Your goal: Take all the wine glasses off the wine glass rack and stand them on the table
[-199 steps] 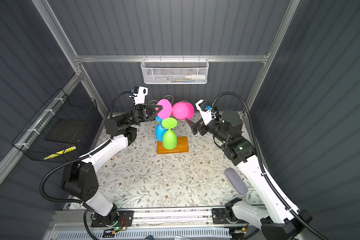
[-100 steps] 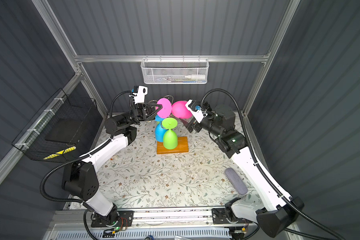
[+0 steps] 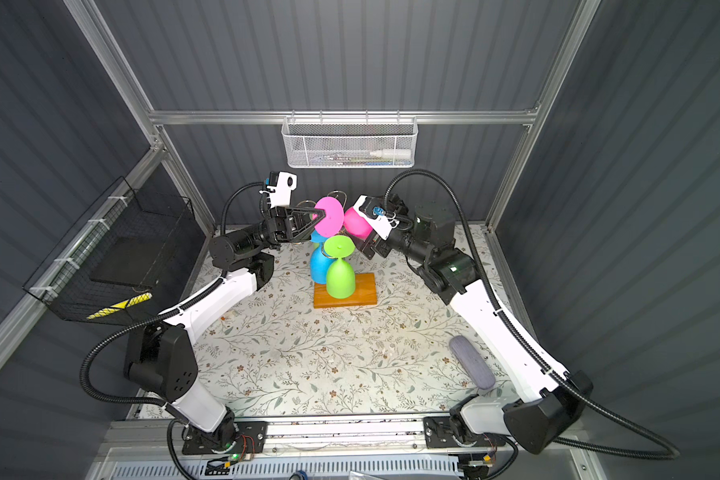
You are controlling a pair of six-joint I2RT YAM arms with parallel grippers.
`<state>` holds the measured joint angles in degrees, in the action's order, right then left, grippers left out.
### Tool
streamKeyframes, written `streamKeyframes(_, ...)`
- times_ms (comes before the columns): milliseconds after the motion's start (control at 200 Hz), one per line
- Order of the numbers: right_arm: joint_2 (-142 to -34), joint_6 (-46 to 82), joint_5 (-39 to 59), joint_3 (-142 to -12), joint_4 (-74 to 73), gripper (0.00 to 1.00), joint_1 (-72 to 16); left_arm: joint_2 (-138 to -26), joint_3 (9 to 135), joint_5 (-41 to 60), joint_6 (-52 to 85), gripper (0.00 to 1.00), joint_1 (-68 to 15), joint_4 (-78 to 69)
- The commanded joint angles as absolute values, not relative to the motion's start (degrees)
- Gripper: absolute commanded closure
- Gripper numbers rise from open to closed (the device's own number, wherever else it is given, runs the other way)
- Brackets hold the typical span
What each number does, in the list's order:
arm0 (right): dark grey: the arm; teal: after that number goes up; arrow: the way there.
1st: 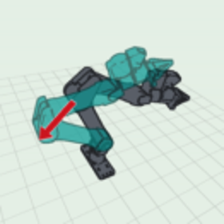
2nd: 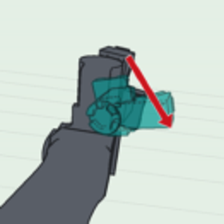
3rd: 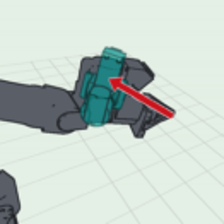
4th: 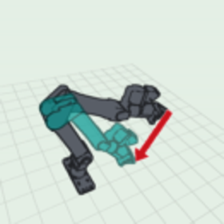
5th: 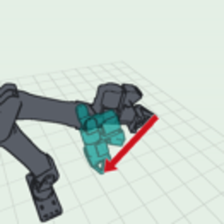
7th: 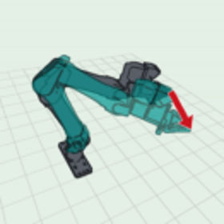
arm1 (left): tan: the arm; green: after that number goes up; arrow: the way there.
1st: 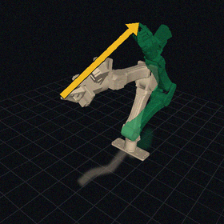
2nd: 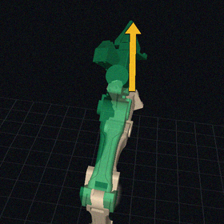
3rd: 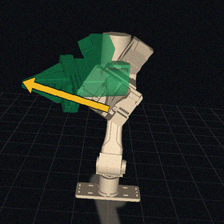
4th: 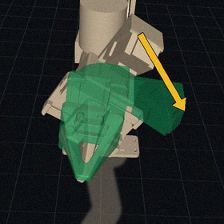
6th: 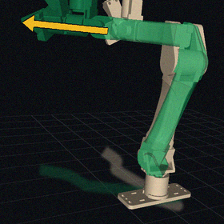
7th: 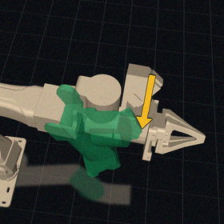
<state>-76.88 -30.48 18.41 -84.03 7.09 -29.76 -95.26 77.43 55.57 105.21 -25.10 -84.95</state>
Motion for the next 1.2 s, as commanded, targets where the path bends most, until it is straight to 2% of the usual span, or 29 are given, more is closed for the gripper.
streamKeyframes(0, -77.48, -30.99, 18.07, -85.77, 7.02, 0.01, -30.32, -95.12, 78.86, 56.42, 106.00, 1.00, -25.40, -87.63)
streamKeyframes(160, -77.87, -30.60, 16.81, -86.02, 8.05, 0.05, -30.41, -94.49, 78.87, 56.09, 106.00, 1.00, -25.41, -87.63)
streamKeyframes(325, -76.78, -29.98, 16.08, -84.76, 7.91, 0.22, -30.80, -93.61, 78.40, 55.97, 105.85, 1.00, -25.46, -87.63)
streamKeyframes(630, -74.89, -30.32, 13.38, -84.02, 9.11, 0.43, -32.68, -93.82, 78.38, 55.75, 105.47, 1.00, -25.41, -87.63)
streamKeyframes(820, -73.90, -30.32, 10.68, -83.22, 9.97, 0.50, -33.87, -93.82, 78.49, 55.46, 105.38, 0.91, -25.43, -87.61)
streamKeyframes(955, -72.80, -30.58, 9.77, -81.93, 10.11, 0.57, -34.58, -93.60, 78.86, 55.54, 105.05, 0.83, -25.44, -87.63)
streamKeyframes(1025, -72.26, -30.58, 9.34, -81.36, 10.24, 0.60, -34.93, -93.60, 78.90, 55.48, 104.79, 0.72, -25.41, -87.60)
streamKeyframes(1090, -71.85, -30.76, 8.84, -80.91, 10.37, 0.62, -35.21, -93.49, 78.85, 55.49, 104.44, 0.52, -25.41, -87.62)
streamKeyframes(1196, -71.35, -30.77, 7.85, -80.53, 10.71, 0.66, -35.55, -93.76, 79.43, 54.97, 103.80, 0.39, -25.40, -87.66)
